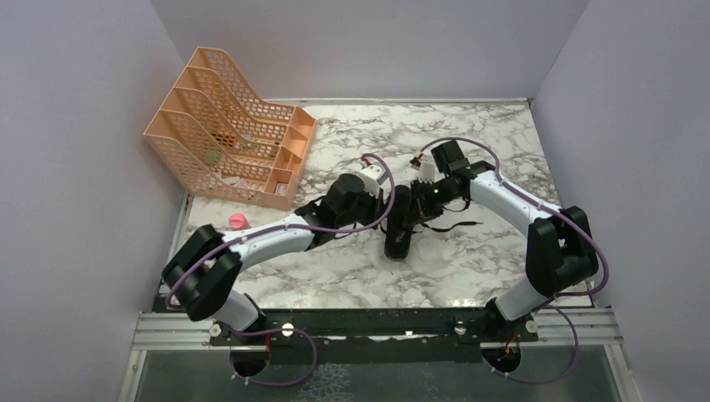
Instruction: Tie the shoes
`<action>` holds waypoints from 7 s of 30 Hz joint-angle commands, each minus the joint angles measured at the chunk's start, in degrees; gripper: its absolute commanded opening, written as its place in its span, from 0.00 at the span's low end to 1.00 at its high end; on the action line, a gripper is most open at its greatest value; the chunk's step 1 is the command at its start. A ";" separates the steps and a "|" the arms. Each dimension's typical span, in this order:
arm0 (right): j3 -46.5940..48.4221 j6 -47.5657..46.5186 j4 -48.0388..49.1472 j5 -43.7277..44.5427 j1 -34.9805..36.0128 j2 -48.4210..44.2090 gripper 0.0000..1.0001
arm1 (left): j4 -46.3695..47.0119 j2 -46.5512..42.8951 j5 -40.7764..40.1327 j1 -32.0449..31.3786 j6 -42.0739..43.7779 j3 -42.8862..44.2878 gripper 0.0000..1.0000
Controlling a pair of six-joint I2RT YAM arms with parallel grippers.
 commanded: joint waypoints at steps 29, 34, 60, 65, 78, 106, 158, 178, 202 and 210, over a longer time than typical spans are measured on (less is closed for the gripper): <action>-0.43 1.80 -6.00 13.86 7.06 -2.37 0.01 | -40.46 -4.32 -5.37 1.50 17.75 29.10 0.00; 1.64 1.86 -7.04 16.79 7.04 -2.20 0.01 | -45.56 -1.09 3.45 1.49 16.61 35.02 0.00; -0.02 -8.71 1.04 13.29 3.66 -6.36 0.58 | -39.88 -6.51 17.13 13.02 8.01 20.76 0.00; -9.72 -28.28 13.94 6.19 3.68 -17.09 0.59 | -38.75 -10.11 14.34 16.80 7.68 17.99 0.00; -21.98 -43.68 25.55 -3.25 4.65 -16.54 0.62 | -38.97 -9.14 21.12 19.53 7.50 19.14 0.01; -10.04 20.37 18.94 8.00 3.01 -1.46 0.71 | -40.19 -16.97 19.21 19.24 -2.09 14.12 0.03; -16.64 -42.34 27.30 4.16 13.45 -3.52 0.56 | -41.00 -19.57 19.65 19.27 -0.56 11.84 0.04; -17.64 -35.38 30.44 18.85 17.84 -3.18 0.01 | -33.33 -23.89 18.90 19.27 2.19 4.58 0.03; -3.69 -19.36 18.60 0.15 17.85 -14.42 0.01 | 2.75 -27.44 41.17 18.21 7.69 -12.41 0.09; -0.96 -21.65 18.53 -2.69 17.79 -11.57 0.01 | 4.16 -25.04 41.80 18.12 7.94 -12.61 0.12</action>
